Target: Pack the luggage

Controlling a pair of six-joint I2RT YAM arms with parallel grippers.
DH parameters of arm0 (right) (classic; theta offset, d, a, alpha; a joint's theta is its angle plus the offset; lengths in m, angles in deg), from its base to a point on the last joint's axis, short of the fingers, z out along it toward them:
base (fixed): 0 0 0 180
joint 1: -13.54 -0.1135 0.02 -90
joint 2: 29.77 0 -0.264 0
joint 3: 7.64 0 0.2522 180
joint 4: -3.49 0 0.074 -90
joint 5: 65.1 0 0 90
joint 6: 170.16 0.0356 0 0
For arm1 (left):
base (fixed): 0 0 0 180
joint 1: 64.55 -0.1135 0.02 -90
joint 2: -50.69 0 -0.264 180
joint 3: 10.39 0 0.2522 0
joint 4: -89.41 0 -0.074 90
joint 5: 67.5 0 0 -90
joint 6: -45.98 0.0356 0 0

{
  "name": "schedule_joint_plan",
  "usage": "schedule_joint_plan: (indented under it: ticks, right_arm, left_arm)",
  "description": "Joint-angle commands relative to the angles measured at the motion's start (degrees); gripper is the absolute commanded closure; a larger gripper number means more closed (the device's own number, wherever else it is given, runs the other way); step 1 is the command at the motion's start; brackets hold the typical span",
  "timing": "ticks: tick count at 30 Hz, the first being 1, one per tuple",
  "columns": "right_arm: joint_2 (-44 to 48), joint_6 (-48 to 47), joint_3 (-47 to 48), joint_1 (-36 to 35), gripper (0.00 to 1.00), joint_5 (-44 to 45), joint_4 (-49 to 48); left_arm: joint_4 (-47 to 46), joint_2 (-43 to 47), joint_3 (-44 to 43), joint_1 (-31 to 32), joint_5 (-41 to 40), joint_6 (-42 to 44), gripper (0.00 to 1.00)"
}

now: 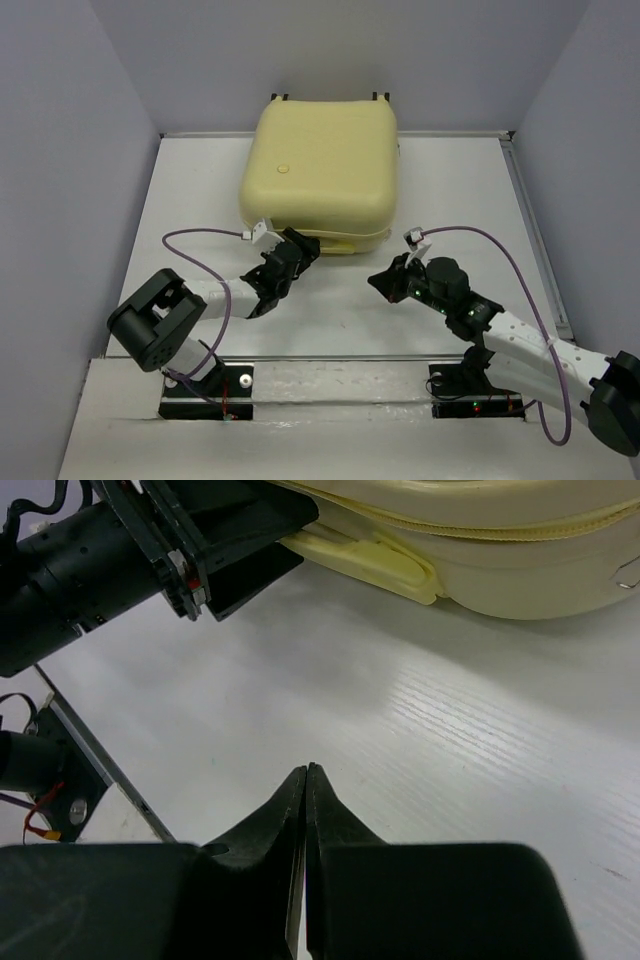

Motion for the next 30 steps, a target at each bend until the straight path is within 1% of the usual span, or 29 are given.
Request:
schedule_joint_plan:
  ticks: [1,2,4,5,6,7,9,11,12,13,15,16,17,18,19,20,22,24,26,27,29,30]
  right_arm:
    - [1.25,0.78,-0.85,0.09,0.93,-0.72,-0.75]
    - [1.34,0.86,-1.03,0.09,0.93,-0.20,-0.66]
    - [0.73,0.78,-0.85,0.09,0.93,1.65,-0.05]
    - [0.03,0.34,-0.24,0.70,0.93,2.09,0.56]
    - [-0.76,0.08,0.20,0.71,0.93,1.92,0.65]
    - [-2.25,-0.36,0.55,1.49,0.93,1.92,0.74]
    - [-3.58,-1.42,0.99,3.42,0.91,2.27,0.74]
    - [-4.90,-2.64,1.52,6.14,0.88,1.57,0.83]
    - [-5.16,-2.91,1.96,7.11,0.85,1.48,0.83]
    - [-5.51,-3.18,1.96,8.17,0.81,0.78,0.83]
    - [-6.65,-4.06,3.27,9.58,0.65,-0.19,1.18]
    - [-7.27,-4.49,3.98,10.10,0.57,-0.11,1.18]
    - [-7.27,-4.93,4.33,10.72,0.57,0.16,1.18]
    - [-7.97,-6.24,5.29,10.72,0.51,0.16,1.01]
    - [-8.50,-6.25,5.30,10.72,0.51,0.33,0.57]
    - [-9.64,-7.65,5.56,10.72,0.51,-0.27,-2.13]
    - [-11.31,-9.06,5.74,11.25,0.50,-3.86,-5.57]
    - [-14.72,-9.51,6.09,11.25,0.49,-8.35,-11.37]
    - [-17.11,-9.51,6.53,11.25,0.47,-12.56,-14.88]
    - [-18.34,-9.51,6.36,11.25,0.46,-17.20,-19.60]
    - [-20.98,-8.46,6.53,10.56,0.44,-19.61,-22.27]
    - [-21.77,-8.37,6.01,9.85,0.42,-21.70,-26.37]
  left_arm:
    - [-5.87,-2.13,-3.12,-0.46,-6.10,-2.83,0.32]
    - [-5.97,-2.67,-3.29,-0.55,-6.28,-3.09,0.32]
    - [-6.32,-4.86,-4.08,-0.90,-6.46,-3.80,0.41]
    - [-6.67,-5.56,-4.52,-1.16,-5.50,-3.71,0.67]
    - [-6.76,-6.09,-4.52,-1.68,-4.70,-3.54,0.82]
    - [-6.84,-6.36,-4.26,-2.91,-4.00,-3.27,0.94]
    - [-7.20,-5.40,-1.99,-4.14,-2.86,-2.31,0.94]
    - [-7.72,-1.81,2.13,-6.52,-1.97,-0.29,0.94]
    - [-7.72,1.69,3.72,-7.22,-1.71,0.50,0.94]
    - [-7.72,3.72,5.39,-8.10,-1.36,1.12,0.94]
    - [-6.94,7.85,9.51,-11.08,0.22,2.96,0.94]
    - [-5.80,11.97,10.58,-12.66,0.66,3.49,0.94]
    - [-4.92,13.92,11.29,-13.11,1.01,4.45,0.94]
    - [-2.04,17.68,12.17,-13.46,1.19,6.46,0.94]
    - [-2.01,19.55,12.26,-13.64,1.11,7.09,0.94]
    - [0.34,21.13,12.87,-14.08,1.37,7.62,0.94]
    - [1.67,25.43,13.67,-14.35,1.98,8.94,0.94]
    - [2.38,28.16,14.20,-14.52,2.77,9.56,0.94]
    - [2.91,29.05,14.20,-14.52,3.65,9.91,0.94]
    - [2.91,29.32,14.28,-14.52,4.61,9.91,0.94]
    - [2.91,29.41,14.37,-14.52,5.67,9.74,0.94]
    - [2.74,29.41,14.55,-14.52,6.63,9.56,0.94]
